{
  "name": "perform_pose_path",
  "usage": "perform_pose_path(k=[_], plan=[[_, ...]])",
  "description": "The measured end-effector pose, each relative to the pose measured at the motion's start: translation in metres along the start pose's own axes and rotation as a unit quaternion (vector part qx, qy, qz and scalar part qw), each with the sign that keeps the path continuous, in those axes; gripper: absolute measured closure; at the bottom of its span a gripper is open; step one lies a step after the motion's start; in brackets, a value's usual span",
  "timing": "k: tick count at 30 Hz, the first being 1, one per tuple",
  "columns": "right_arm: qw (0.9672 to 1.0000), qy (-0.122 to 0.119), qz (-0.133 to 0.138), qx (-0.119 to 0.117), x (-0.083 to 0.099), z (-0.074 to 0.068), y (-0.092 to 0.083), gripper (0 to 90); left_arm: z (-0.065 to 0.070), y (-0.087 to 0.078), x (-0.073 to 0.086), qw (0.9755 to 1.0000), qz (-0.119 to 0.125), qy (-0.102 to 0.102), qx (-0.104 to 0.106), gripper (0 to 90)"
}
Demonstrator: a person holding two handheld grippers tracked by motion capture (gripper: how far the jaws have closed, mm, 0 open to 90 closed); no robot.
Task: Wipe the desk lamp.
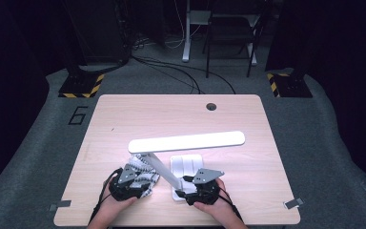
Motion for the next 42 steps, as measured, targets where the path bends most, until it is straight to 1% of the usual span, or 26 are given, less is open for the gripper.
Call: perform_pose_path(k=[2,4,5,6,9,10,11,13,14,16,18,20,22,23,24,25,27,28,29,31,32,35,37,38,40,42], plan=[[0.9999,-0.008,-0.013,-0.003,0.000,0.000,0.005,38.6,-0.001,-0.001,0.000,1.0000,0.001,0.000,-0.005,44.4],[0.9997,-0.019,-0.016,-0.005,-0.001,0.000,0.009,38.5,-0.003,-0.001,0.000,0.9999,0.006,-0.003,-0.012,49.6],[0.9997,-0.014,-0.019,-0.002,-0.001,-0.001,0.010,38.4,-0.003,-0.001,0.000,0.9998,0.007,-0.005,-0.015,52.3],[0.9997,-0.019,-0.015,-0.002,-0.002,0.000,0.011,38.4,-0.004,-0.002,0.000,0.9998,0.008,-0.005,-0.018,56.0],[0.9997,-0.016,-0.018,-0.002,-0.003,0.002,0.014,38.1,-0.007,-0.004,0.001,0.9996,0.009,-0.012,-0.024,67.0],[0.9997,-0.012,-0.019,-0.003,-0.003,0.002,0.014,38.1,-0.008,-0.005,0.001,0.9996,0.009,-0.016,-0.023,68.5],[0.9997,-0.009,-0.020,-0.007,-0.003,0.002,0.015,38.1,-0.008,-0.006,0.001,0.9993,0.014,-0.028,-0.020,69.8],[0.9997,-0.008,-0.023,-0.005,-0.003,0.002,0.016,38.1,-0.008,-0.008,0.001,0.9992,0.015,-0.034,-0.017,71.9],[0.9995,-0.010,-0.027,-0.010,-0.002,0.001,0.017,38.1,-0.007,-0.010,0.001,0.9991,0.016,-0.036,-0.014,72.4],[0.9994,-0.017,-0.030,-0.008,-0.001,0.001,0.019,38.1,-0.006,-0.014,-0.001,0.9990,0.023,-0.038,-0.011,73.2],[0.9991,-0.018,-0.036,-0.013,0.001,-0.001,0.020,38.2,-0.005,-0.017,-0.003,0.9986,0.033,-0.041,-0.008,73.5],[0.9989,-0.023,-0.040,-0.009,0.002,-0.001,0.022,38.1,-0.003,-0.022,-0.006,0.9979,0.048,-0.045,-0.003,73.5],[0.9988,-0.019,-0.044,-0.010,0.002,0.000,0.022,38.9,-0.002,-0.026,-0.009,0.9970,0.061,-0.047,-0.002,73.5],[0.9988,-0.017,-0.045,-0.010,0.003,0.000,0.022,39.3,-0.001,-0.029,-0.010,0.9968,0.065,-0.048,0.004,73.5],[0.9987,-0.016,-0.047,-0.012,0.003,0.000,0.022,39.7,0.000,-0.030,-0.012,0.9956,0.077,-0.053,0.006,73.5],[0.9986,-0.016,-0.050,-0.012,0.004,0.001,0.022,39.8,0.002,-0.033,-0.013,0.9954,0.079,-0.052,0.013,73.5],[0.9986,-0.014,-0.050,-0.009,0.005,0.002,0.023,40.4,0.004,-0.036,-0.017,0.9943,0.094,-0.048,0.013,73.5],[0.9986,-0.015,-0.050,-0.008,0.005,0.002,0.023,40.4,0.005,-0.037,-0.018,0.9938,0.096,-0.052,0.019,73.5],[0.9987,-0.014,-0.048,-0.009,0.005,0.002,0.024,40.6,0.007,-0.038,-0.020,0.9926,0.107,-0.053,0.019,73.5],[0.9989,-0.007,-0.046,-0.008,0.004,0.002,0.025,41.8,0.009,-0.041,-0.021,0.9922,0.111,-0.052,0.024,73.4],[0.9989,-0.019,-0.043,-0.011,0.004,0.003,0.024,42.4,0.010,-0.042,-0.022,0.9918,0.114,-0.053,0.024,73.5],[0.9992,-0.015,-0.034,-0.012,0.001,0.002,0.026,43.1,0.011,-0.044,-0.022,0.9917,0.115,-0.051,0.028,73.4],[0.9993,-0.020,-0.028,-0.014,0.001,0.001,0.027,44.0,0.010,-0.045,-0.022,0.9917,0.116,-0.049,0.026,73.3],[0.9991,-0.027,-0.028,-0.018,0.001,0.001,0.027,44.5,0.010,-0.045,-0.023,0.9910,0.121,-0.052,0.024,73.3],[0.9992,-0.029,-0.026,-0.013,0.001,0.001,0.027,44.7,0.011,-0.046,-0.024,0.9904,0.127,-0.051,0.024,73.3],[0.9990,-0.033,-0.025,-0.016,0.001,0.001,0.027,45.1,0.011,-0.048,-0.024,0.9907,0.124,-0.049,0.027,73.2]])
Point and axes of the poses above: each handheld gripper's, and its own axes: y roughly forward along the jaws, x roughly out of its underside, z roughly to its right, the point moved 7 cm from there along y, roughly forward along the jaws, and after that the axes turned 12 degrees about x, right-handed, at the moved point
